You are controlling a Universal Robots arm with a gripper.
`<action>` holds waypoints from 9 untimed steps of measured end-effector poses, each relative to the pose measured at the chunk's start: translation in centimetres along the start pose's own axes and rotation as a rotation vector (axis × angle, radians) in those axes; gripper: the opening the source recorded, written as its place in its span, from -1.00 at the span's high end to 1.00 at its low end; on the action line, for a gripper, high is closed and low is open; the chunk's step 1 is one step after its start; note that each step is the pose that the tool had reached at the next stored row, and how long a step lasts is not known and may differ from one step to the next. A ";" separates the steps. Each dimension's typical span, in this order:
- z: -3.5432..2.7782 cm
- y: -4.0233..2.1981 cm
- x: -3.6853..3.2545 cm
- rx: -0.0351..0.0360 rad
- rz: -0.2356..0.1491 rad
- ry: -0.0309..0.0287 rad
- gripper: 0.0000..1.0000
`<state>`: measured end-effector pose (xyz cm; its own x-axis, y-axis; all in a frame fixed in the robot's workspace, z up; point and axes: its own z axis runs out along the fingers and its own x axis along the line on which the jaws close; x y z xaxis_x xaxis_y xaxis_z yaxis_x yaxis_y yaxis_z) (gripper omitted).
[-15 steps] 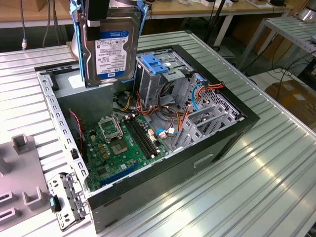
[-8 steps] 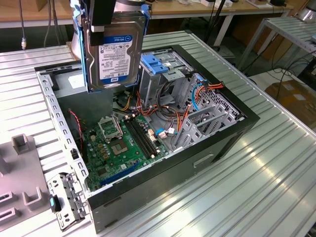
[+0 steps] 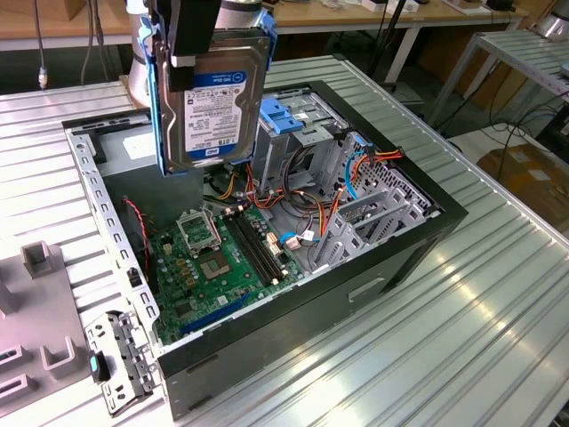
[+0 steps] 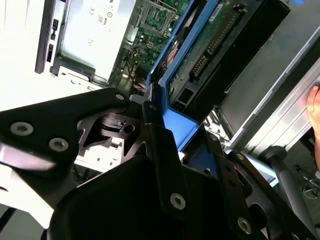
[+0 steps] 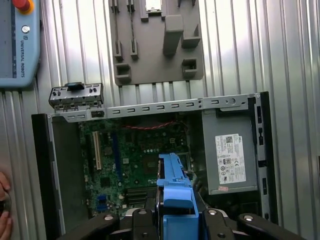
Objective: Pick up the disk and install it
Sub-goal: 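Insert the disk into the insertion slot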
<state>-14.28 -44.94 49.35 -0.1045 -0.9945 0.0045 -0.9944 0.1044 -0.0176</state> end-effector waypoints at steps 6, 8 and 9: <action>0.00 -0.11 1.01 0.0000 0.000 0.0000 0.26; 0.01 -0.16 1.44 0.0000 0.000 0.0000 0.26; 0.01 -0.17 1.58 0.0000 0.000 0.0000 0.26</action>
<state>-14.27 -46.53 49.35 -0.1044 -0.9945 0.0045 -0.9944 0.1043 -0.0176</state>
